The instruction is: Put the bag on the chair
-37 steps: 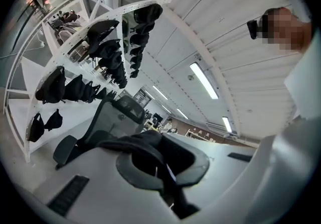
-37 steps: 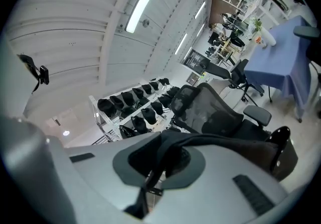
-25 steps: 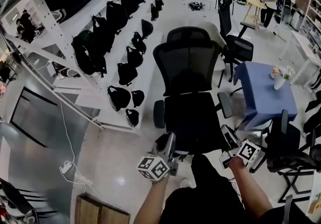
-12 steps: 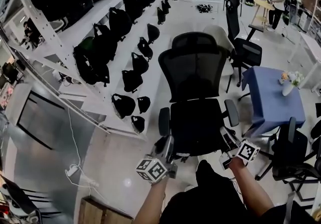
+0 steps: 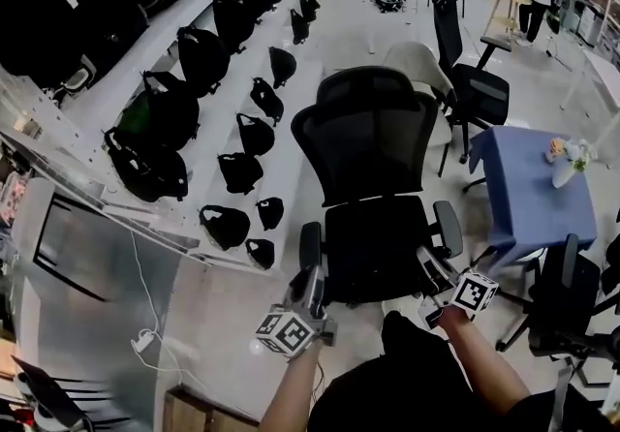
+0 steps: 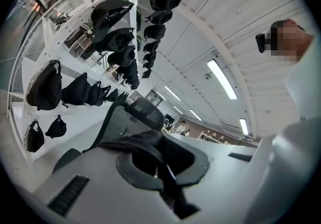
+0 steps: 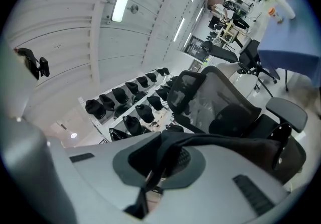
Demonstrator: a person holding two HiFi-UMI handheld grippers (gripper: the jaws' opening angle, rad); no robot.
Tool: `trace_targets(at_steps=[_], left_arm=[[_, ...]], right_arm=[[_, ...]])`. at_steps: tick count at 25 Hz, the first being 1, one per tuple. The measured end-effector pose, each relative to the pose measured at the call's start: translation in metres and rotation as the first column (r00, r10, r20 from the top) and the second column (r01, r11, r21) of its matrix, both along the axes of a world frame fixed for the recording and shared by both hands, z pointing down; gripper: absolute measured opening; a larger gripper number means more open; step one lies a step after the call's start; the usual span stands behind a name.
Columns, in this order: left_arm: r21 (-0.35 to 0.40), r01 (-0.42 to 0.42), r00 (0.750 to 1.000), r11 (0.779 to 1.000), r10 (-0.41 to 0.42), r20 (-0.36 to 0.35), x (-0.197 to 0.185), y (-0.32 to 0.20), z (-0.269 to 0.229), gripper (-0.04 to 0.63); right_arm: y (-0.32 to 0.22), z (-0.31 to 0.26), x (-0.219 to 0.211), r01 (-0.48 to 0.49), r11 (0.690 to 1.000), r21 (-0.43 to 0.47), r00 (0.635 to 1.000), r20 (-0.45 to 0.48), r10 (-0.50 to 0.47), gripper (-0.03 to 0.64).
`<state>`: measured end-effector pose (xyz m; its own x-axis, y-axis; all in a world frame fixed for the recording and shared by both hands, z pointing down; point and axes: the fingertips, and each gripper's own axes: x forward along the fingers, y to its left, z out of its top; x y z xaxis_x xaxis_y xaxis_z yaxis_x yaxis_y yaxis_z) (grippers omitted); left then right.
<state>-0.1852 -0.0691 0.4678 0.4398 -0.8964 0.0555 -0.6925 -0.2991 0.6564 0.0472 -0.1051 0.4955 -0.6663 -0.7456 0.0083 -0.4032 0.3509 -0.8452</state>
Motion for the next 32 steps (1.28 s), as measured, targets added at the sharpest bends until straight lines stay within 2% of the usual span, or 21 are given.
trace_targets(at_steps=[4,9,14,23,28,32], left_arm=[[-0.025,0.033,0.999,0.999,-0.032,0.017,0.003,-0.036,0.003,0.014],[-0.041,0.049,0.999,0.998,-0.048,0.019,0.012,-0.086,0.01,0.014],[-0.06,0.066,0.998,0.996,-0.065,0.018,0.018,-0.129,0.019,0.014],[-0.08,0.103,0.995,0.991,-0.104,-0.011,0.017,-0.192,0.034,0.014],[-0.078,0.108,0.994,0.991,-0.108,0.008,0.019,-0.225,0.04,0.015],[-0.104,0.134,0.988,0.986,-0.141,-0.063,0.019,-0.242,0.042,0.014]], right_arm=[[-0.032,0.009,0.007,-0.01,0.999,-0.036,0.998,0.058,0.012,0.008],[-0.084,0.012,0.017,0.023,0.999,-0.026,0.999,0.041,-0.022,0.008],[-0.131,0.02,0.023,0.025,0.998,-0.051,0.997,0.075,-0.021,0.008],[-0.196,0.04,0.026,0.006,0.994,-0.105,0.998,0.063,0.001,0.008],[-0.233,0.046,0.026,0.028,0.995,-0.099,0.998,0.053,-0.023,0.008],[-0.255,0.049,0.025,0.041,0.994,-0.1,0.999,0.038,-0.037,0.008]])
